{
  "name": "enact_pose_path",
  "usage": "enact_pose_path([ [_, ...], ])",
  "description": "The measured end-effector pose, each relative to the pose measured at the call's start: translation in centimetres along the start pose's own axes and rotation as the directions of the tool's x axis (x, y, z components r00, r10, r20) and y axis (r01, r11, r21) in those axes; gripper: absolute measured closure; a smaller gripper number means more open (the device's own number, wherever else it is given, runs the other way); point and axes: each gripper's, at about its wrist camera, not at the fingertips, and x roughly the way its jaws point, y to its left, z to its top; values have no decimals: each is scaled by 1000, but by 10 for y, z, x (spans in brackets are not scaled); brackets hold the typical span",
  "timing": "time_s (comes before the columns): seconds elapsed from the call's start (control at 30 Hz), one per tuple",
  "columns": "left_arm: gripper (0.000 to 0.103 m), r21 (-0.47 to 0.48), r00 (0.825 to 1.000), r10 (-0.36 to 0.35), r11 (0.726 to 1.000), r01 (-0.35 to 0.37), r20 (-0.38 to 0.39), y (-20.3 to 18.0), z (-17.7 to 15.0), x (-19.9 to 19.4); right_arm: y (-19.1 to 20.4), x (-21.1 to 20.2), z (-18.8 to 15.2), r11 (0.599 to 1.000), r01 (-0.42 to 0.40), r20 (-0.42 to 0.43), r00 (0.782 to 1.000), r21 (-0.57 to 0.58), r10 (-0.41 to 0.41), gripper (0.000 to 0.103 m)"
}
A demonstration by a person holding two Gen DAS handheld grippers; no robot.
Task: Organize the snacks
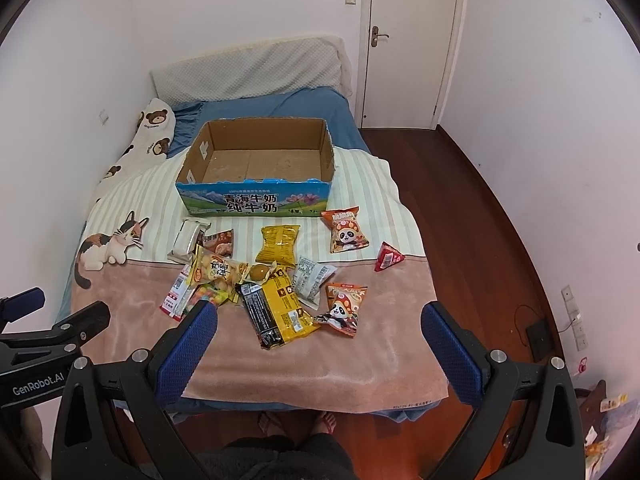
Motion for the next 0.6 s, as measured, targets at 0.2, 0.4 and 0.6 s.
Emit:
enact_pose_path([
  [0.2, 0, -2, 1000, -2, 1000, 2, -2, 1, 0, 2, -1, 4, -2, 1000, -5, -9, 1000, 5, 5, 0],
  [0.4, 0, -1, 1000, -4, 1000, 4, -5, 1, 1, 5, -2, 4, 0, 1000, -6, -10, 1000, 5, 6, 0],
  [0.6, 0, 3, 1000, -5, 1000, 5, -11, 0, -3, 7, -3, 0, -2, 1000, -9, 2, 1000, 9, 9, 0],
])
